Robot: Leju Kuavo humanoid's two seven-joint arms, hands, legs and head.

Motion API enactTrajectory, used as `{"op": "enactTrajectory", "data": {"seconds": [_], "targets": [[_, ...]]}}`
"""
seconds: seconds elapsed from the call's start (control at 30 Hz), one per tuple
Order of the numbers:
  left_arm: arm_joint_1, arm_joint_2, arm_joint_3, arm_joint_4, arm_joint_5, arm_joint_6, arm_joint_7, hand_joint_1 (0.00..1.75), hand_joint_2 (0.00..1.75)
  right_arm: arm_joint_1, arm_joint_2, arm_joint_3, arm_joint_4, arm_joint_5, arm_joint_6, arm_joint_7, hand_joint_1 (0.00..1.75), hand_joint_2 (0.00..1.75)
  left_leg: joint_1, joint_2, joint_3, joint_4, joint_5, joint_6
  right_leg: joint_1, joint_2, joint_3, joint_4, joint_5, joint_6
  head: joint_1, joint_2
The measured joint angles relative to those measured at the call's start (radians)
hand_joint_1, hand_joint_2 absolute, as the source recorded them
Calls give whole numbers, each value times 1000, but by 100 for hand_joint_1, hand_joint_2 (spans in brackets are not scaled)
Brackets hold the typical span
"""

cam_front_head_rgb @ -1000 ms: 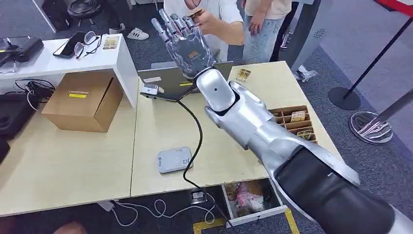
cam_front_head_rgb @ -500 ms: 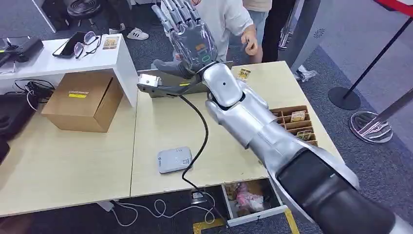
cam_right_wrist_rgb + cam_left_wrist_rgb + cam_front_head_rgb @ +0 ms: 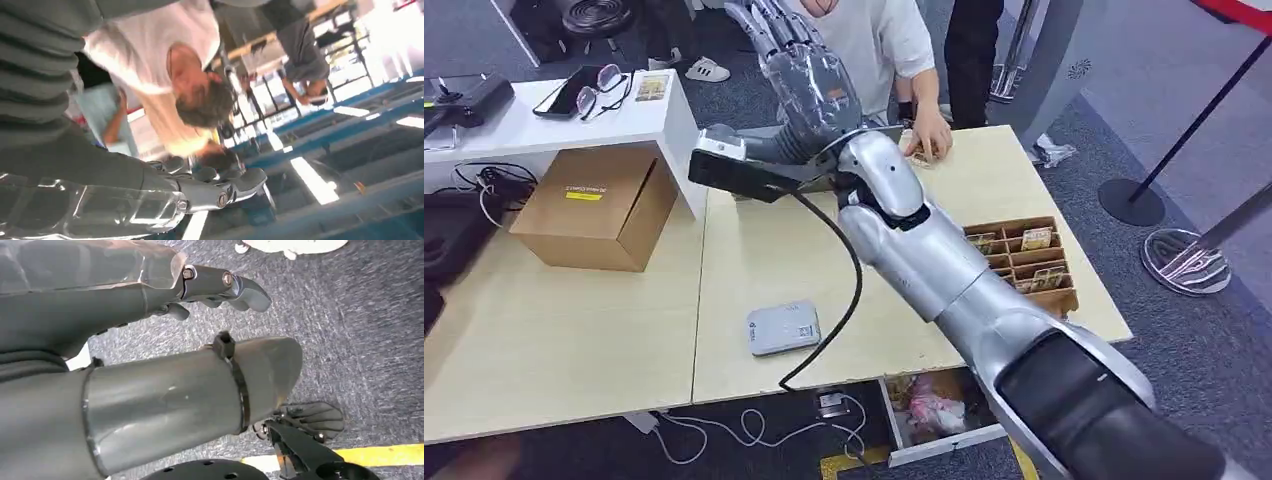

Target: Pass the card to the sensor for recognition and then transmit it.

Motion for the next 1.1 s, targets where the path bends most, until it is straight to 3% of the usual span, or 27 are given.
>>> {"op": "enactTrajectory", "data": {"seconds": [0.2,0.47,0.5,0.73,1.03,1.1], "targets": [[0,-1,-23,4,0,5,-3,0,0,71,-13,-40,-115,-291,131,-48,0,175,0,0,0,0,0,0,0,0,0,0,0,0,0,0],[0,-18,-23,12,1,25,8,0,0,167,-35,-77,-275,-599,232,-86,0,175,0,0,0,0,0,0,0,0,-1,0,0,0,0,0],[0,-19,-23,12,1,25,9,0,0,179,-40,-79,-298,-635,239,-91,0,0,0,0,0,0,0,0,0,0,-1,0,0,0,0,0],[2,-19,-21,14,0,25,26,0,0,289,-84,-82,-450,-784,257,-112,0,0,0,0,0,0,0,0,0,0,-1,0,0,0,0,0],[7,-20,-18,14,0,19,31,0,0,440,-141,-118,-589,-799,249,-127,0,0,0,0,-1,0,-1,0,0,0,-1,0,0,0,0,0],[7,-19,-8,14,21,42,43,0,0,465,-154,-130,-604,-788,232,-128,0,0,0,0,-1,0,-1,0,0,0,-1,0,0,0,0,0]]}}
